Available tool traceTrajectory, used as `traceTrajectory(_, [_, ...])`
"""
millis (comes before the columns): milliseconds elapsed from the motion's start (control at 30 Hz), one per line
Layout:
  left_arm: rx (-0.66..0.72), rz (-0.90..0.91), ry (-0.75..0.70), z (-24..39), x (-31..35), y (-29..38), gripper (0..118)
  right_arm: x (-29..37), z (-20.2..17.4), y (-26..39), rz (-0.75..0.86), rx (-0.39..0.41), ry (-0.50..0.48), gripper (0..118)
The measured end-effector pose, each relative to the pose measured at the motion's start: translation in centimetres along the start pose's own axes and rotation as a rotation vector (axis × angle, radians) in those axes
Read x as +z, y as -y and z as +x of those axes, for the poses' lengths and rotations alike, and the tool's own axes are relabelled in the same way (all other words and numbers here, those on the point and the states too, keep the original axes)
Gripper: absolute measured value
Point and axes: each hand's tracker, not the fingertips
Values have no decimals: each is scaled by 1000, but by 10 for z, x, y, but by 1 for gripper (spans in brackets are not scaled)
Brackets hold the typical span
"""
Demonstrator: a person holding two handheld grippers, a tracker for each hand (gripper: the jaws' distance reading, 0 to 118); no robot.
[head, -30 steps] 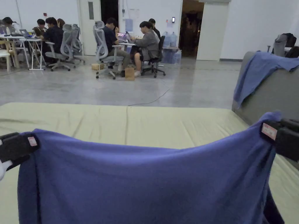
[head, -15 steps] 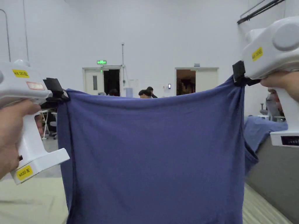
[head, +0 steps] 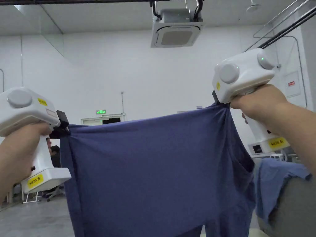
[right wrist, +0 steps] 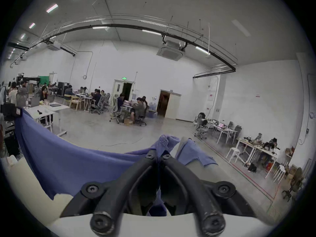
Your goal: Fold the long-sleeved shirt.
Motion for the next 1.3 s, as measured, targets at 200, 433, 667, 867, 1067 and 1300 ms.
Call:
traceTrajectory(200, [-126,-114,-45,-33,-62,80,1,-76,-22,102,-154,36,-58,0])
traceTrajectory(433, [-208,-441,-117,-107,-151,278,1,-170,-95,334,-515,43,-114,0])
traceTrajectory(667, [-254,-728,-208,-182,-159,453,1,-163,-141,512,-756,60,-189,0])
traceTrajectory(867, [-67,-783,-162,-222,-57,498,1,-78,-116,547,-755,23,-245,0])
traceTrajectory(1067, [-125,-809,-160,-217,95,528,1,59,-86,575,-743,-18,-302,0])
traceTrajectory(1300, [-159,-858,-118,-200,235,554,1,190,-68,619,-801,34,-323,0])
